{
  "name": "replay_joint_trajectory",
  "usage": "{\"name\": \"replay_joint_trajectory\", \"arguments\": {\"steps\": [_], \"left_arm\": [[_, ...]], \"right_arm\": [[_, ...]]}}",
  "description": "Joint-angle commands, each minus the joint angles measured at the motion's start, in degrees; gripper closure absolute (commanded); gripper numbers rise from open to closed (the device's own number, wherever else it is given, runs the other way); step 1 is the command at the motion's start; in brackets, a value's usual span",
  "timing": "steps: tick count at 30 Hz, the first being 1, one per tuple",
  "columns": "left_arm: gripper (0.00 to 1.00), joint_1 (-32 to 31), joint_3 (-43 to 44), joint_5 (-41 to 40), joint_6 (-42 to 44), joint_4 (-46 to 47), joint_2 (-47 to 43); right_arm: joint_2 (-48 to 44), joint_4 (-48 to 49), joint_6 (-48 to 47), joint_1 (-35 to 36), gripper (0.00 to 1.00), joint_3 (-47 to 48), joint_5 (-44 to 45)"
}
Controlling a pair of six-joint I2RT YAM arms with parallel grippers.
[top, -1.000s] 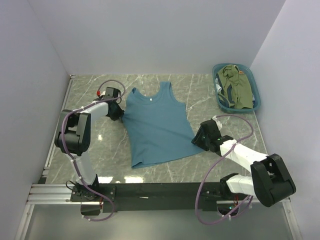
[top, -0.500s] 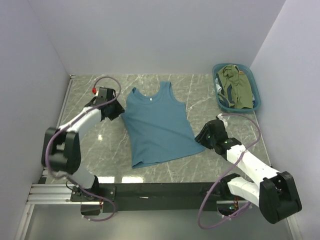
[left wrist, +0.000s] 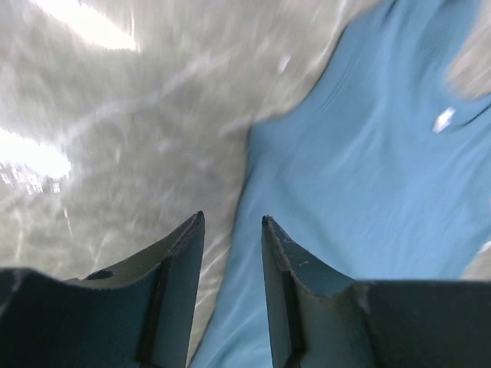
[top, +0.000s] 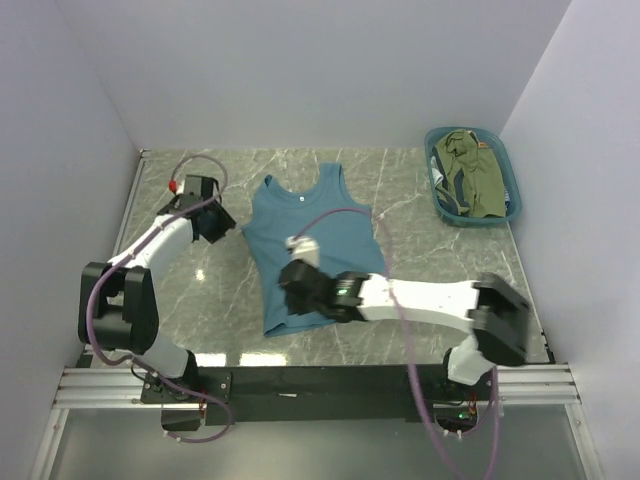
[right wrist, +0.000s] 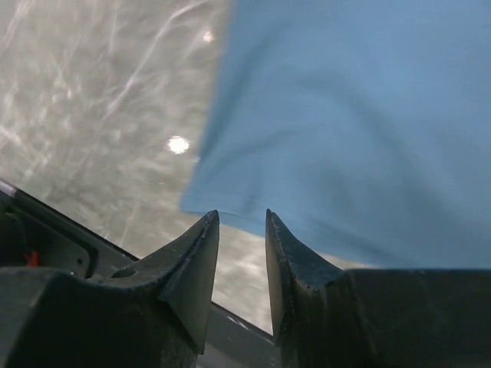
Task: Fold and stack the tank tops
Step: Flatten the tank top out
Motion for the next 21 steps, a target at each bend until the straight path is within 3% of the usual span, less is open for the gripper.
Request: {"name": "replay_joint_trajectory", "arguments": {"steps": [1,6,11,21], "left_arm": [[0.59,2.8,7.2,1.1,2.7,-1.1,0.3],[0.59,4.3,9.0,3.3,3.5,-1.1,0.8],[0.6,4.8,7.4,4.8,3.8,0.6,1.5],[0.61,5.0,4.9,6.5,3.6,3.4,2.8]], "right_arm": [[10.3,-4.4,-4.1,6.0,0.62,10.1,5.8],[20.3,-6.8,-6.2,9.2,0.62,19.8,7.3],[24.4,-7.7,-7.3,10.4,0.62,23.9,7.2],[25.2,-5.1,-6.0,10.8,0.63,18.8,4.4]]}}
